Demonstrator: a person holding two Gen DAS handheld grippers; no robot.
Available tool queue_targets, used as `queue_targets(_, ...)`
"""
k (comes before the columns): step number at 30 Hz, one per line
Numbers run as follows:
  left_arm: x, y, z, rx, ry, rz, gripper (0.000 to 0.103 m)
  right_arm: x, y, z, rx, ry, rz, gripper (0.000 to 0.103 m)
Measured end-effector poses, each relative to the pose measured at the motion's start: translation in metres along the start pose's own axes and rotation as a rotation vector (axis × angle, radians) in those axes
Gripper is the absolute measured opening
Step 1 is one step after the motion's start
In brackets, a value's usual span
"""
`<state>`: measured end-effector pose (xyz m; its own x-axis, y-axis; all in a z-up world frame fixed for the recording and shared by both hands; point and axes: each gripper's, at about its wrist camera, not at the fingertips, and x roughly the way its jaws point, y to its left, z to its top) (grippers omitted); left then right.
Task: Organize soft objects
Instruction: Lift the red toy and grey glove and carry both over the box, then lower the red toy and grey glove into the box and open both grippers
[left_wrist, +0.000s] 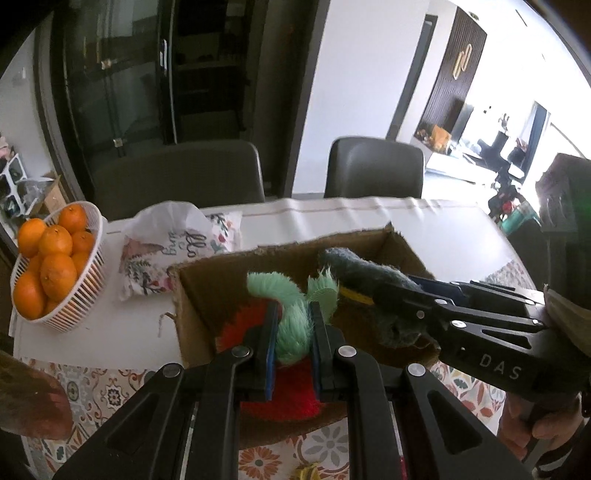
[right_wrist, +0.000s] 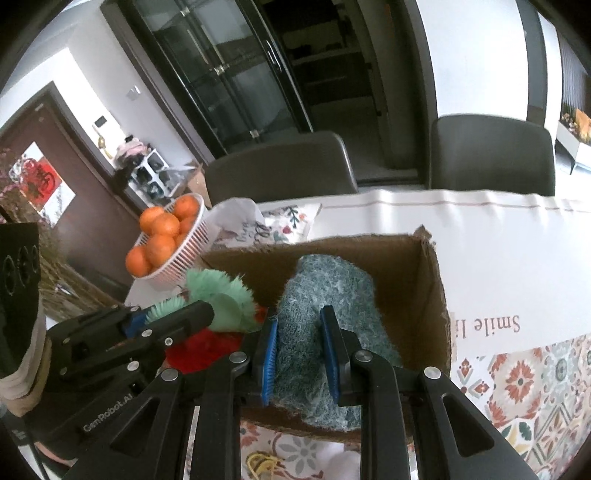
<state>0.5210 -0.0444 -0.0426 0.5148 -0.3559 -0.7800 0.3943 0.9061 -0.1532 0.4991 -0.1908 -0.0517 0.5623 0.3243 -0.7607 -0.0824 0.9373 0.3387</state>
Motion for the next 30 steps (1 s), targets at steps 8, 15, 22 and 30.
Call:
queue_targets(8,0.024,0.000,-0.007,0.016,0.060,0.009,0.018,0.021,-0.012,-0.005,0.015,0.049,-0.019,0.024)
queue_targets(15,0.032,-0.002,-0.010,0.036,0.087,0.016,0.037,0.028,-0.020,-0.005,0.059,0.077,-0.020,0.038)
queue_targets(22,0.022,-0.004,-0.009,0.044,0.062,0.050,0.046,0.011,-0.013,-0.002,0.045,0.037,-0.039,0.044)
queue_targets(30,-0.003,-0.008,-0.016,0.038,0.037,0.111,0.046,-0.026,-0.004,-0.006,0.034,-0.050,-0.112,0.056)
